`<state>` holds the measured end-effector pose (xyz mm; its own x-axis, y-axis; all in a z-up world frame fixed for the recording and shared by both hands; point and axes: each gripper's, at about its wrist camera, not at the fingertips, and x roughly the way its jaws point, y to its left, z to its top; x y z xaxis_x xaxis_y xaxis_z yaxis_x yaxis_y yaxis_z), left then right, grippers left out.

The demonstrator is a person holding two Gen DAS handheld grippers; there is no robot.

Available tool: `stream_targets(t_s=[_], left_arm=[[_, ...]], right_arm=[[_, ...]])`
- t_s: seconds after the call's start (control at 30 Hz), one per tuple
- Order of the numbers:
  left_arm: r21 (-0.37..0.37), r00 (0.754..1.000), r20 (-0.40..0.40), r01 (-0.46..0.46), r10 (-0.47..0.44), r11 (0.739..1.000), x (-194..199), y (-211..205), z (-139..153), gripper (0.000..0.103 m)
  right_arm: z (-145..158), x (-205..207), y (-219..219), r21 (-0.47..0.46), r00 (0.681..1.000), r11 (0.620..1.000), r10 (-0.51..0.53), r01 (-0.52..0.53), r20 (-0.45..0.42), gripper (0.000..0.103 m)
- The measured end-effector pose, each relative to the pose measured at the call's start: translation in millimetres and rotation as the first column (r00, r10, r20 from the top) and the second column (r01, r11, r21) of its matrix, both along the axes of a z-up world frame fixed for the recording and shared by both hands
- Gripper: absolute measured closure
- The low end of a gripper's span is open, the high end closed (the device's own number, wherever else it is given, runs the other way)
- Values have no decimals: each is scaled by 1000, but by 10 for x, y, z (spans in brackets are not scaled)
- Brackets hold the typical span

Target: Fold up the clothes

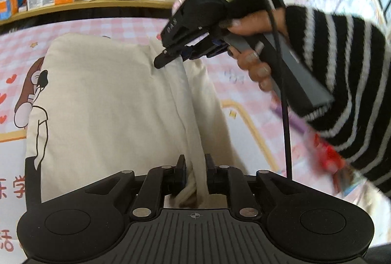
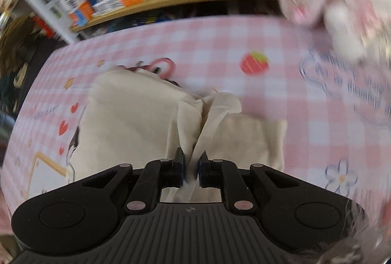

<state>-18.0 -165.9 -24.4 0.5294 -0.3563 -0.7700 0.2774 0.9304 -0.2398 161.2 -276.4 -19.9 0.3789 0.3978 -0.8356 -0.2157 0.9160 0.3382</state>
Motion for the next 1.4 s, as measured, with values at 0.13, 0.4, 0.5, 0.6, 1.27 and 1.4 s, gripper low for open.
stream_targets(t_s=[0.13,0.4,0.5,0.6,1.27,1.4], left_arm=[[74,1000,-13,18,-17,997,-107,-56,-59,69],[197,989,89,98,-117,976,-327,-187,1,100],[269,963,189,136,-190,954,-528,-213,179,100],[305,951,214,152,-223,940,-636,-204,286,98],[-8,997,47,-65,66,998,-684,1143,178,64],[-56,975,12,-223,224,973,-621,1581,102,64]], right_arm=[[-117,32,-130,64,997,995,-76,77,-25,72],[-157,152,-220,139,991,982,-123,129,-52,97],[-26,98,-253,164,995,982,-94,95,-15,97],[185,4,-324,208,997,976,-66,56,41,97],[377,-1847,-497,69,995,995,75,-71,-67,64],[291,-2098,-386,50,992,998,44,-39,-121,74]])
